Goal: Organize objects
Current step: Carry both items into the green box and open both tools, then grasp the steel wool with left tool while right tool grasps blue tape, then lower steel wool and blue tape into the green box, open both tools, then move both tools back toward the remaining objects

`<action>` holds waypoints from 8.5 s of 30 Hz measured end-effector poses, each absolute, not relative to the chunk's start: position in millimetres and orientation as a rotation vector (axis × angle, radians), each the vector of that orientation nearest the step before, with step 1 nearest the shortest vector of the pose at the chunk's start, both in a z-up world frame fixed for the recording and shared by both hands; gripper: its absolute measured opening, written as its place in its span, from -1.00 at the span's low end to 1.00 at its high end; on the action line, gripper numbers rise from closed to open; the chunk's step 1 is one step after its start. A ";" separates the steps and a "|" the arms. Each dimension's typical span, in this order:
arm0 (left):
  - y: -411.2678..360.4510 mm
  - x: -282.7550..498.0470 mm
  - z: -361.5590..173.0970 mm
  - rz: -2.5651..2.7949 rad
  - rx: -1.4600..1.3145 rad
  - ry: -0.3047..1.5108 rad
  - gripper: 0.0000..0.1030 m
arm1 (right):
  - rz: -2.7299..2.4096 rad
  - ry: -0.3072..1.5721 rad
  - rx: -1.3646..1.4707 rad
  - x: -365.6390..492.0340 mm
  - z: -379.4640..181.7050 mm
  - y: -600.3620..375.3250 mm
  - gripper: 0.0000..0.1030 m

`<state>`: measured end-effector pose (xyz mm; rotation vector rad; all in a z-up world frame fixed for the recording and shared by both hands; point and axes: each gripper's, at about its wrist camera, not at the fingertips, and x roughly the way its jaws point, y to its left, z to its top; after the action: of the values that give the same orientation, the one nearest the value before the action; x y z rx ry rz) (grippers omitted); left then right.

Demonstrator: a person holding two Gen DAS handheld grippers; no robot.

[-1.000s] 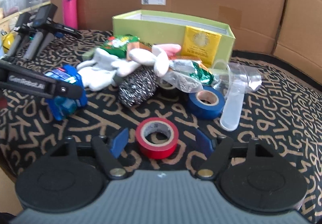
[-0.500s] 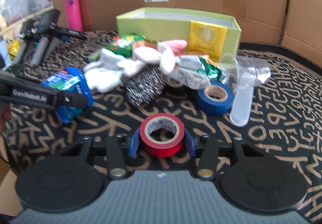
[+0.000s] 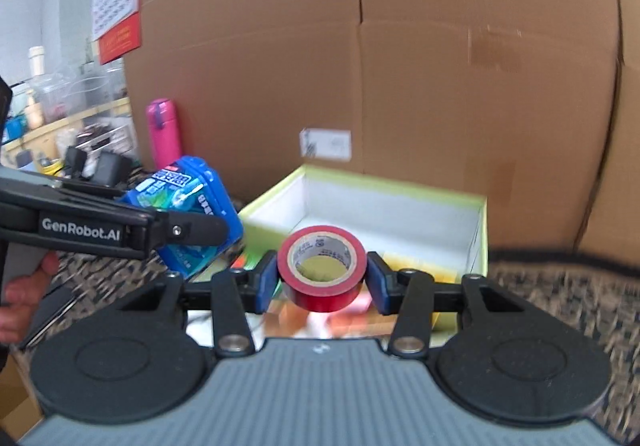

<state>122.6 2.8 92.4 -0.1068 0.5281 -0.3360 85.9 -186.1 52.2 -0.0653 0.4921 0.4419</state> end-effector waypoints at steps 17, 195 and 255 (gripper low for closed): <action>-11.8 301.7 42.8 -0.224 -0.128 0.723 0.19 | 0.319 0.744 -0.108 279.7 -16.4 -158.9 -0.11; -70.1 287.4 34.1 -0.410 -0.268 0.597 -0.20 | 0.284 0.613 -0.198 245.4 5.5 -210.5 0.10; 36.5 57.2 -21.6 -0.123 -0.161 0.593 0.86 | 0.050 0.695 0.220 -3.6 -61.0 -254.2 1.00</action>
<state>57.2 36.5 -21.6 -0.1611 0.5926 -0.1235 -3.6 -254.2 -61.0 0.2204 0.6954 0.0496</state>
